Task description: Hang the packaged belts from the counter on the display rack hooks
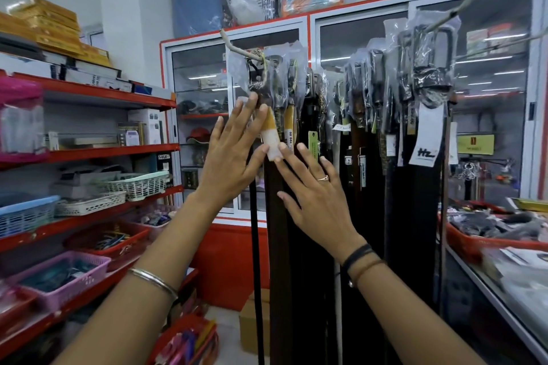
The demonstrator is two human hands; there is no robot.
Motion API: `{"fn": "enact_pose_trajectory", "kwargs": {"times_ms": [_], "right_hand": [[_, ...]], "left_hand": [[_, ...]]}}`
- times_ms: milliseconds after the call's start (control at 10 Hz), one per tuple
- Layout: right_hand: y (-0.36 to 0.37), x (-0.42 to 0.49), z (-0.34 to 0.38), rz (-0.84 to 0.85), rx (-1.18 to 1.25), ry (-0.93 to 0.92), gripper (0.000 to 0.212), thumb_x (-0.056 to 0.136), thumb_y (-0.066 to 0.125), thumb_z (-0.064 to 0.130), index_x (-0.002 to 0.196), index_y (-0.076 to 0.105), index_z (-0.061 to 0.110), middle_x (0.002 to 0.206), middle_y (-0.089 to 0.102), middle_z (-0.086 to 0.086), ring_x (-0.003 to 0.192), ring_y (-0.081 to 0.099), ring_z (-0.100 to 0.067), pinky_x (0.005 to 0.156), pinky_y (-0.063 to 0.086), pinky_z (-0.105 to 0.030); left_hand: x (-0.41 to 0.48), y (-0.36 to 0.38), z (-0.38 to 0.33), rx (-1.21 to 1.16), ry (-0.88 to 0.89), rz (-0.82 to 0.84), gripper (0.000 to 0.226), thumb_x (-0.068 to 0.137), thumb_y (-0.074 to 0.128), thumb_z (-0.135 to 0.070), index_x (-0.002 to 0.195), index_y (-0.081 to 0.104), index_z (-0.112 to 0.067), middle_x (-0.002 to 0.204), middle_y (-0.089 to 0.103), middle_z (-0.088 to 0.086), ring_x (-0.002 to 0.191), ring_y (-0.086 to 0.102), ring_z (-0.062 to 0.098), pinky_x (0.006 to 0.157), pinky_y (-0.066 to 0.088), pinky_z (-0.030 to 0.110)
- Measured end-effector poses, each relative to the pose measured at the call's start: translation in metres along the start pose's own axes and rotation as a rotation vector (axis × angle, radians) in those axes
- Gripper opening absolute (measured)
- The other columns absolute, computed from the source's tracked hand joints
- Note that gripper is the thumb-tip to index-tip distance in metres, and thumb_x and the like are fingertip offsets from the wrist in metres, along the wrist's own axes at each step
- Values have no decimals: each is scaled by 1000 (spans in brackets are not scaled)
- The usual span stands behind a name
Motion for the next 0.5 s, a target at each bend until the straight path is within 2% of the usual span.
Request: {"fn": "enact_pose_trajectory", "kwargs": {"times_ms": [200, 300, 500], "right_hand": [[1, -8, 1, 40, 68, 32, 58, 91, 45, 35, 145, 30, 19, 158, 24, 3, 145, 21, -18, 114, 20, -40], [-14, -21, 0, 44, 213, 81, 55, 91, 48, 33, 142, 34, 19, 156, 28, 4, 145, 21, -16, 114, 22, -37], [-69, -128, -18, -86, 500, 221, 39, 90, 53, 26, 129, 54, 18, 137, 53, 7, 136, 37, -6, 110, 35, -27]], "left_hand": [[-5, 0, -10, 23, -46, 13, 64, 97, 41, -31, 150, 6, -28, 162, 4, 1, 148, -7, 8, 120, 3, 44], [-11, -4, -22, 3, -92, 12, 61, 98, 38, -29, 151, 8, -27, 163, 3, 3, 148, -7, 9, 121, 3, 46], [-13, -12, -64, 32, -136, -83, 58, 96, 40, -16, 150, 18, -22, 162, 10, 5, 150, 2, 19, 121, 4, 46]]}}
Point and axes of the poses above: each hand's wrist, its own x-axis towards the middle knuckle, its own y-axis out of the palm, z = x × y, the point moved 4 cm from there along x, towards the middle knuckle
